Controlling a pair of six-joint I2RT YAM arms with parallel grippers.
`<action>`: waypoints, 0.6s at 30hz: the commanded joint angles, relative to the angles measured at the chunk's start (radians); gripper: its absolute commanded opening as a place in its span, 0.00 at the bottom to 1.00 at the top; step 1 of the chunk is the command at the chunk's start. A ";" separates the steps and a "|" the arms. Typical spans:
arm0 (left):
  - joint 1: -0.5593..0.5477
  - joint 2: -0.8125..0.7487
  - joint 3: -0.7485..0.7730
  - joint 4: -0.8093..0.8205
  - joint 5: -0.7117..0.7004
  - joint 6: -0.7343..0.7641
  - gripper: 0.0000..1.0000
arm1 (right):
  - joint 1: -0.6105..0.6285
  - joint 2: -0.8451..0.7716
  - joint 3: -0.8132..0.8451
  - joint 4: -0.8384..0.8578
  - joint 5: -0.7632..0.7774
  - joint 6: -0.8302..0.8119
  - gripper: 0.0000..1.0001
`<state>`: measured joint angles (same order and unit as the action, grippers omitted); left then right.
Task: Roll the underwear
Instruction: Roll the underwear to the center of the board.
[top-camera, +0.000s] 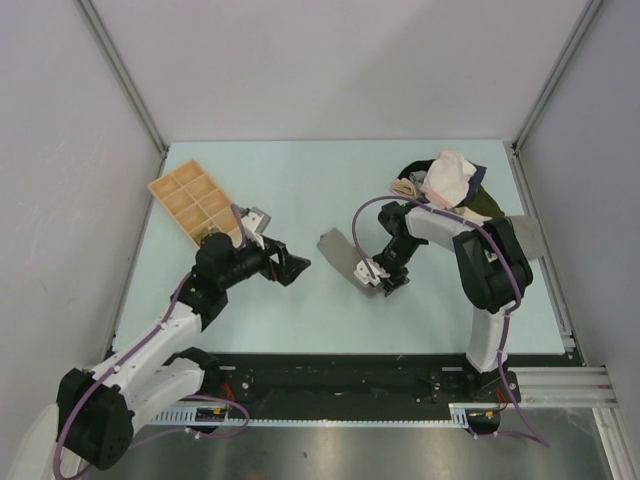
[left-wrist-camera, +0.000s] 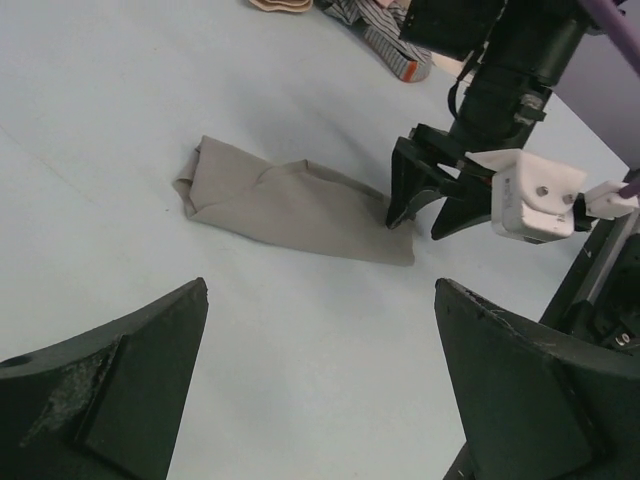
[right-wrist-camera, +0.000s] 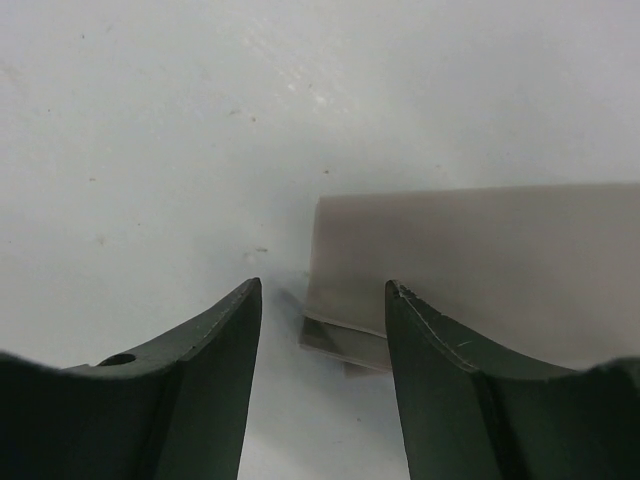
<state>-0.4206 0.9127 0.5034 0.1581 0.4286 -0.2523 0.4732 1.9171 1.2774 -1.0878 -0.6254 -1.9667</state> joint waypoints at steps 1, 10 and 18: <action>-0.065 -0.011 -0.042 0.078 0.041 0.028 1.00 | -0.001 0.005 -0.027 0.064 0.046 -0.086 0.56; -0.277 0.023 -0.104 0.188 -0.028 0.166 0.99 | -0.001 0.040 -0.039 0.154 0.118 -0.028 0.50; -0.421 0.066 -0.206 0.346 -0.086 0.304 0.98 | -0.001 0.068 -0.058 0.215 0.193 0.012 0.32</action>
<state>-0.7994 0.9638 0.3305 0.3637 0.3828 -0.0612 0.4740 1.9186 1.2514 -1.0084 -0.5823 -1.9495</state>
